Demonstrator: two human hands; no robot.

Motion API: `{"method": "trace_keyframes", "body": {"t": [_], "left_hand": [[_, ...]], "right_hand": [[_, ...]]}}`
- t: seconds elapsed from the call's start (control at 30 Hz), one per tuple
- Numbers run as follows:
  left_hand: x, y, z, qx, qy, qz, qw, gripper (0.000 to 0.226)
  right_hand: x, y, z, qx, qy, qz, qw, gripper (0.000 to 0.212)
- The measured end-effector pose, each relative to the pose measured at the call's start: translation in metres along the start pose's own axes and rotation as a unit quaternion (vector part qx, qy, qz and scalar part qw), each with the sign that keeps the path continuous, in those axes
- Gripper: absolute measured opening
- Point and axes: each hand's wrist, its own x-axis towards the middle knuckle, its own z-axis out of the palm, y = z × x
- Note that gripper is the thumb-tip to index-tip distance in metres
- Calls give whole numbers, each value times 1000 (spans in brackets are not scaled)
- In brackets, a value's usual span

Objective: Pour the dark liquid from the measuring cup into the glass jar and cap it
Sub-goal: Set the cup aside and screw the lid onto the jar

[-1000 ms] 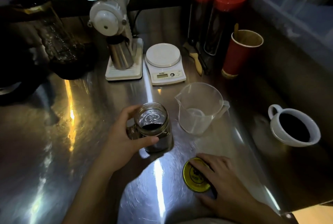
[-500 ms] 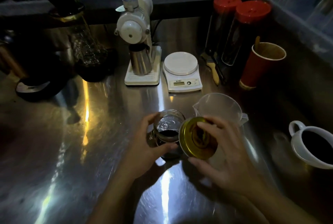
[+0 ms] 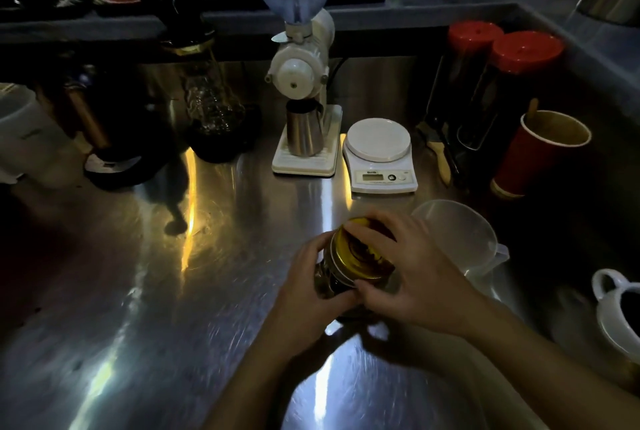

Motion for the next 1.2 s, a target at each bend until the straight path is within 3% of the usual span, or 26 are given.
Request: {"method": "trace_keyframes", "body": {"t": [0.4,0.57,0.8,1.0,1.1,1.2], "left_hand": [[3,4,-1,5,-7,18,1000,68],[8,6,-5,58,-10,22,998,68],[10,6,-6,90,-8,17,996,73],[10,8,-6,113,-13,7,993,69],[11,9,-7,106,-22,8,994,70],[11,10,-8,98,-22,17,995,70]], "right_hand": [[37,11,-28,-45,-217,-57,973,68],[42,2,-30,-257,-158,-40,953,85],[49,0,-40,-91,-263,-50,959,63],[62,-2,-48,-54,-360,-105,926,69],[62,-4,-42,-129,-322,-76,935,57],[60,-8,-32,-292,-197,-87,932,74]]}}
